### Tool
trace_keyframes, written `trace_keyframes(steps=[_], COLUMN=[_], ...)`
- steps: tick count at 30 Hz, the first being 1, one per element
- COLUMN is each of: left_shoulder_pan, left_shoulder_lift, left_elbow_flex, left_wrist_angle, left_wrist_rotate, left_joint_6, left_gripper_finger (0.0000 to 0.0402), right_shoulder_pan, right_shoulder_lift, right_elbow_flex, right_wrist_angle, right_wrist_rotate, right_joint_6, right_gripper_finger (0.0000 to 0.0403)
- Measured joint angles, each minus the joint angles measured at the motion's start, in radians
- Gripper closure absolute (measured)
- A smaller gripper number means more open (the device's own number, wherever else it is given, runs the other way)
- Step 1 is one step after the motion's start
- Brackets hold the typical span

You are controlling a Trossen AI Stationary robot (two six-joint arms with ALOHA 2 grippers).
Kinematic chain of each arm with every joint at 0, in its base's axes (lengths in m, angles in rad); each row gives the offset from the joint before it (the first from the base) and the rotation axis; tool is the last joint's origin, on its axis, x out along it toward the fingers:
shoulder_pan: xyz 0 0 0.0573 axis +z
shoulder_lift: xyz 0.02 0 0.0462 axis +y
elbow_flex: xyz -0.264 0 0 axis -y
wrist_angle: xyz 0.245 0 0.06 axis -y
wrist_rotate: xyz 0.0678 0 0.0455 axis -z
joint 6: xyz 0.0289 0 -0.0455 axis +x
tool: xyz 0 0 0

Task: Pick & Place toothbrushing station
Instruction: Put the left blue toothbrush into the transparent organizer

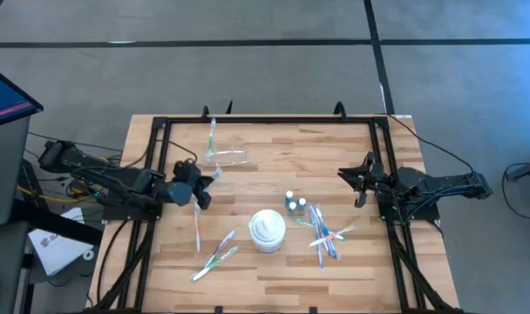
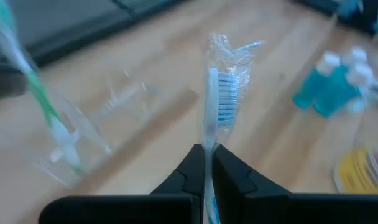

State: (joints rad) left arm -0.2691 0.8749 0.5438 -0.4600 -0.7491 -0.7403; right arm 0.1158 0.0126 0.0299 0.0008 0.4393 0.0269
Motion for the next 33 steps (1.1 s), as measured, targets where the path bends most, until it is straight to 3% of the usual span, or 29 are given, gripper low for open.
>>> trace_keyframes(steps=[9, 15, 24, 33], left_shoulder_pan=[0.0, 0.0, 0.077, 0.264], left_shoulder_lift=[-0.026, -0.026, -0.026, -0.026], left_elbow_flex=[0.0, 0.0, 0.0, 0.0], left_wrist_angle=[0.061, 0.08, 0.184, 0.385], left_wrist_rotate=[-0.268, -0.353, -0.368, -0.183], left_joint_6=[0.088, 0.113, 0.223, 0.468], left_gripper_finger=[0.0395, 0.0395, 0.0395, 0.0395], right_shoulder_pan=[0.0, 0.0, 0.0, 0.0], right_shoulder_lift=[0.0, 0.0, 0.0, 0.0], right_elbow_flex=[0.0, 0.0, 0.0, 0.0], right_wrist_angle=[0.0, 0.0, 0.0, 0.0], right_wrist_rotate=[0.0, 0.0, 0.0, 0.0], right_joint_6=[0.0, 0.0, 0.0, 0.0], right_gripper_finger=[0.0349, 0.0349, 0.0349, 0.0349])
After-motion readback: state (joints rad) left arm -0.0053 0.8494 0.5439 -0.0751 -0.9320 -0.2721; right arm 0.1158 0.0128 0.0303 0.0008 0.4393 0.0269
